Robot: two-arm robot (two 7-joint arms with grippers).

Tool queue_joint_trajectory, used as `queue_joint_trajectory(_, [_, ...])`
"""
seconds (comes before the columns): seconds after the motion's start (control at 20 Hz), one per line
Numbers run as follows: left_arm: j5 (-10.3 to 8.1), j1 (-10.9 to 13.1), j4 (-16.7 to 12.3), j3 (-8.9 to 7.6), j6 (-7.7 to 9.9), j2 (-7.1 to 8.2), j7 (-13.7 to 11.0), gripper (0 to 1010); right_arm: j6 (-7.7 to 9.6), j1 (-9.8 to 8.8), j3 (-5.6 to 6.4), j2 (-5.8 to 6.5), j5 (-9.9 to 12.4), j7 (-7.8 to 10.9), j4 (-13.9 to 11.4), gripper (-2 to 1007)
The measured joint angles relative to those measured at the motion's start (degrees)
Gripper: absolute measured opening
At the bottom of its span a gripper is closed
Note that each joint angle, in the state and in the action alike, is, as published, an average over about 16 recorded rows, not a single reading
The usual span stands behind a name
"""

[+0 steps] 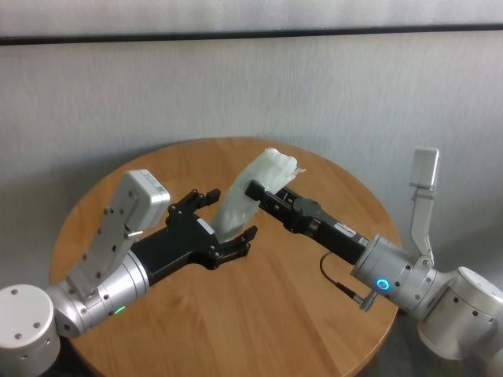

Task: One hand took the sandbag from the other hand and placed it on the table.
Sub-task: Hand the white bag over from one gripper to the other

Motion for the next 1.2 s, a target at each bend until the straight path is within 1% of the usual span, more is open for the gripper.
queue_joint_trajectory(0.2, [0.0, 0.0, 0.0, 0.0, 0.0, 0.0, 0.0, 930, -0.01, -0.02, 0.05, -0.07, 0.04, -0.15, 0.04, 548])
queue_joint_trajectory(0.45, [0.0, 0.0, 0.0, 0.0, 0.0, 0.0, 0.0, 989, -0.04, -0.05, 0.13, -0.13, 0.08, -0.3, 0.06, 548])
queue_joint_trajectory(1.2, [0.0, 0.0, 0.0, 0.0, 0.0, 0.0, 0.0, 1001, -0.2, -0.09, 0.34, -0.2, 0.04, -0.62, 0.03, 548])
